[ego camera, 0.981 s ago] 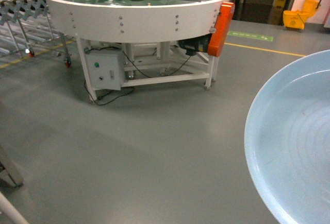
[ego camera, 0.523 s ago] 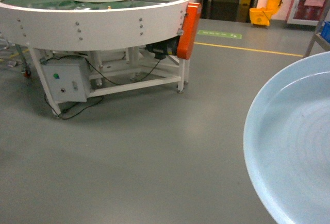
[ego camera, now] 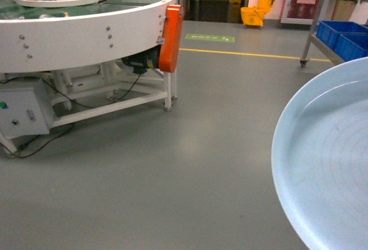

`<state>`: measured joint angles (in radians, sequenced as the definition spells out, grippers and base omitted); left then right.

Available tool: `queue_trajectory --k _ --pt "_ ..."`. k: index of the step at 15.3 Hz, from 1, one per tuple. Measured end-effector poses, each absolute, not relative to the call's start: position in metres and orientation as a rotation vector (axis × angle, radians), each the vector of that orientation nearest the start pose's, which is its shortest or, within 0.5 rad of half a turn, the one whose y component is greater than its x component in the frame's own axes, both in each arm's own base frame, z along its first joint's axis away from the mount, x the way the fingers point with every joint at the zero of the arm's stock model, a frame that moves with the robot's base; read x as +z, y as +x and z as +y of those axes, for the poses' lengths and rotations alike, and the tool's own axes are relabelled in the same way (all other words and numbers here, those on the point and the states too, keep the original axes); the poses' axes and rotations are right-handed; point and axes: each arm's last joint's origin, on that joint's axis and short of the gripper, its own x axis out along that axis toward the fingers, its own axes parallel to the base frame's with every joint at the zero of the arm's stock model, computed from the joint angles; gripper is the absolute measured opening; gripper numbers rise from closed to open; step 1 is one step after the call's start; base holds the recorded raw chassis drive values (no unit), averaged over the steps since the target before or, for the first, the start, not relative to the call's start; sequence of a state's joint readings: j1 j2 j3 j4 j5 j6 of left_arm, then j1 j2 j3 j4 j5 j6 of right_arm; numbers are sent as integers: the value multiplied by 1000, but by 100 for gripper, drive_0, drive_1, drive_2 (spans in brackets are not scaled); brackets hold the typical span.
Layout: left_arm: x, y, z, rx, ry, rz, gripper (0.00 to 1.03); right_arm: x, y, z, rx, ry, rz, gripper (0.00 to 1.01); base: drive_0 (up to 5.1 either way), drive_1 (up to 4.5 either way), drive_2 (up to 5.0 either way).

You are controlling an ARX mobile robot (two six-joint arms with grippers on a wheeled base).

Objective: Place blue tray on left shelf second layer neatly

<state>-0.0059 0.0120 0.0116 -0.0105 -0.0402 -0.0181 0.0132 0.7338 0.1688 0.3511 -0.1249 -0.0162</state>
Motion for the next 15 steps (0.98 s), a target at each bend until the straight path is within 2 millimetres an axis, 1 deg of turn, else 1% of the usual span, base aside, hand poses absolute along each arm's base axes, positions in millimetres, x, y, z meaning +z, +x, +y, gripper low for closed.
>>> queue_trajectory --k 11,15 --pt "166 98 0 31 -18 9 98 180 157 6 139 -4 210 2 -156 264 -577" --pt "166 98 0 31 -18 10 98 179 158 6 139 -4 216 2 -151 -151 -151"
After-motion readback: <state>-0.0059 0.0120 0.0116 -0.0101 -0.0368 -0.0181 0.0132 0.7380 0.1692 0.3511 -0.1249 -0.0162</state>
